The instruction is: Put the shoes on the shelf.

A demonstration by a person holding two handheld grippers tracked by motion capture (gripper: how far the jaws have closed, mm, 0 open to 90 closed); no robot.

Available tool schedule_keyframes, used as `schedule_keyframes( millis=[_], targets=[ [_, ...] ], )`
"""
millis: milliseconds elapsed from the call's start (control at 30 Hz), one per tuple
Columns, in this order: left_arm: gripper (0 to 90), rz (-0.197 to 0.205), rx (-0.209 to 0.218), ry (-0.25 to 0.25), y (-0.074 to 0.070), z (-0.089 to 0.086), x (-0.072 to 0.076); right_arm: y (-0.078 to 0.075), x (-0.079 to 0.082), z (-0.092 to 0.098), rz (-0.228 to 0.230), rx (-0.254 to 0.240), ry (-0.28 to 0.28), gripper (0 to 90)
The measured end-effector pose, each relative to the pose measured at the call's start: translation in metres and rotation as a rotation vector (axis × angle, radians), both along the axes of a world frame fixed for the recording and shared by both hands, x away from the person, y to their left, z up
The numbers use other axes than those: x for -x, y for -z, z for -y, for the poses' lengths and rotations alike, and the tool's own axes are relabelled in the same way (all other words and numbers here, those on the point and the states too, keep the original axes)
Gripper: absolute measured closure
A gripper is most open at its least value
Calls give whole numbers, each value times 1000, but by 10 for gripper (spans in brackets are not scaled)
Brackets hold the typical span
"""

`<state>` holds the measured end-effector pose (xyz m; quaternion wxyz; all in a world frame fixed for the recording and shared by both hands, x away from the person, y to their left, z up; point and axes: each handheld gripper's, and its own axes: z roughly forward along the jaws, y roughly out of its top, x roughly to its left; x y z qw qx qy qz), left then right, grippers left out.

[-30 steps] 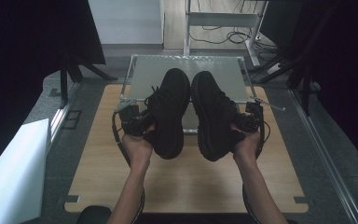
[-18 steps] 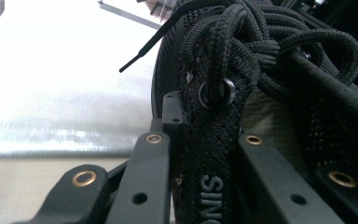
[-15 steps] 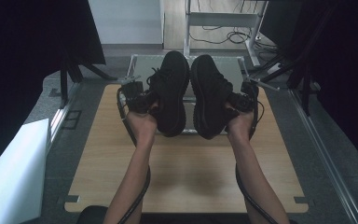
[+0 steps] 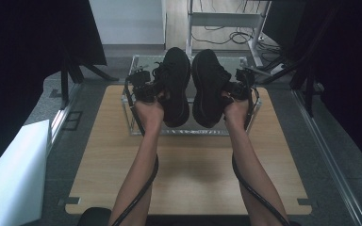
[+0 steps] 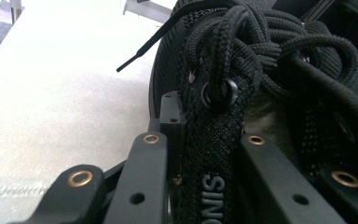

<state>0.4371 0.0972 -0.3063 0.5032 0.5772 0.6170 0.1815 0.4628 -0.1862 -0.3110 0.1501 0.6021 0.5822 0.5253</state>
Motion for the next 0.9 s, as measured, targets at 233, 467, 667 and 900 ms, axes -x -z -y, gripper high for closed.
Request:
schedule_keyframes(
  millis=[233,467,667,900],
  targets=[
    [772,-15,-37,-17,-7,6,-8,-3,-8,-8,-7,91,43,702],
    [684,-33,-84,-12,-11,16,-16,-8,-13,-17,-3,129,41,599],
    [567,-61,-89,43,-13,18,-24,-8,-20,-17,-8,90,-40,442],
    [434,-59,-15,90,-8,10,-26,-8,-23,-19,12,99,-129,366]
  ],
)
